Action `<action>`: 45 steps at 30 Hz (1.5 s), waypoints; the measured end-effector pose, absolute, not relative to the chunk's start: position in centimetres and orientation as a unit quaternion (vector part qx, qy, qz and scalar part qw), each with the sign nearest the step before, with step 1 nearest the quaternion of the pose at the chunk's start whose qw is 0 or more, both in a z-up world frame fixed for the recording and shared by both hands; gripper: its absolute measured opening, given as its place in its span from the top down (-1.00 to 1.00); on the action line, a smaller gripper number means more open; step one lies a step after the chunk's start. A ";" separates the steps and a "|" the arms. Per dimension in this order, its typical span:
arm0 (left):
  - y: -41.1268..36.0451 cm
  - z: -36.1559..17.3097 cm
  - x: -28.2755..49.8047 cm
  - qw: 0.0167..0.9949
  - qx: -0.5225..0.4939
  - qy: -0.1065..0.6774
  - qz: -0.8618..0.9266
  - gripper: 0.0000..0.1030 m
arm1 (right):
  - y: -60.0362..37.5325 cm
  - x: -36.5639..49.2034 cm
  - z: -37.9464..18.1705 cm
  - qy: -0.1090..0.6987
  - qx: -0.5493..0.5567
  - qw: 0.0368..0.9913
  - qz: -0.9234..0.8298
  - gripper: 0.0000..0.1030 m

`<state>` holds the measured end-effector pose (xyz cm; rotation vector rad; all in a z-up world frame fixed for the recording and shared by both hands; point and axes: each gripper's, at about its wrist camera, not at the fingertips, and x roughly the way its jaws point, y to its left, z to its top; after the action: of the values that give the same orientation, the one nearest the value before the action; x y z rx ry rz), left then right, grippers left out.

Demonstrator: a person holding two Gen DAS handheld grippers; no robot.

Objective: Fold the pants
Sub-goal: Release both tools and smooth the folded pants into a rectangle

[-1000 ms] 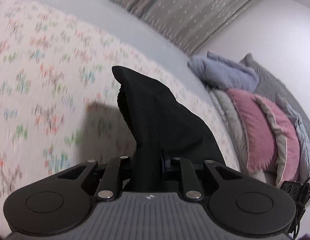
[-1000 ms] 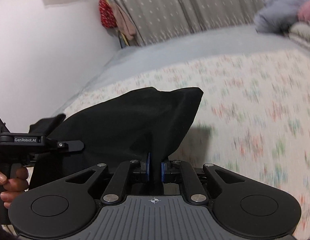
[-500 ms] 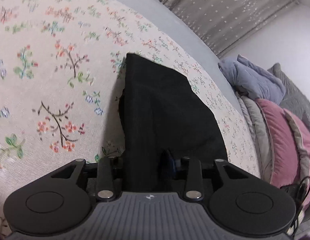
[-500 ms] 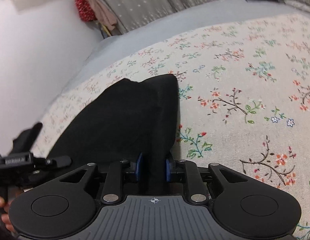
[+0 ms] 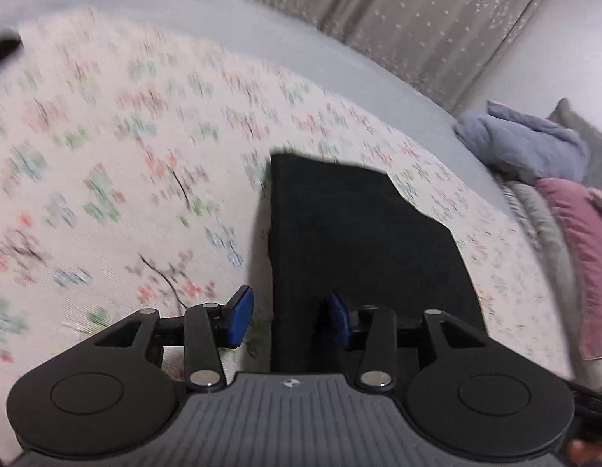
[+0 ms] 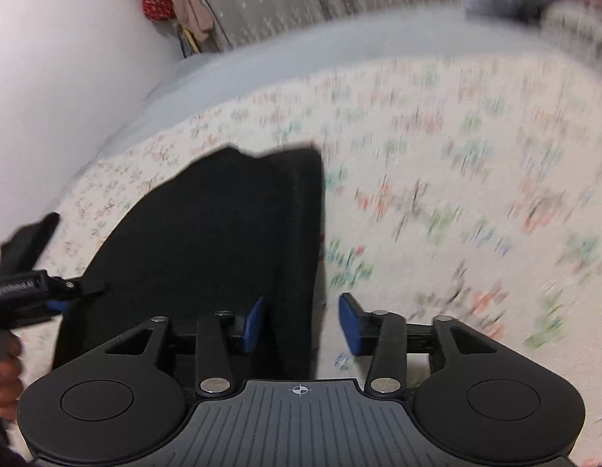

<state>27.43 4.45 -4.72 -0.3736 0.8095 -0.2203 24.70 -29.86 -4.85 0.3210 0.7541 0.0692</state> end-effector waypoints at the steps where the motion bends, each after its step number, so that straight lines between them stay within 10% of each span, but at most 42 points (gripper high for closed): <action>1: 3.8 -3.8 26.7 0.907 -0.157 0.378 -0.101 0.44 | -29.6 24.3 -4.2 0.353 0.147 0.923 0.038 0.16; 38: -2.4 -5.2 20.5 0.935 0.054 0.338 -0.096 0.54 | -20.6 15.6 -5.2 0.417 0.012 0.903 0.101 0.18; 45: -1.8 -2.0 16.3 0.942 0.009 0.327 -0.079 0.28 | -19.4 11.9 0.0 0.341 -0.004 0.935 0.094 -0.17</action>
<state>16.33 -1.80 -2.03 0.0186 0.6671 -0.1616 11.94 -19.43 0.01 -0.0082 0.6977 0.1920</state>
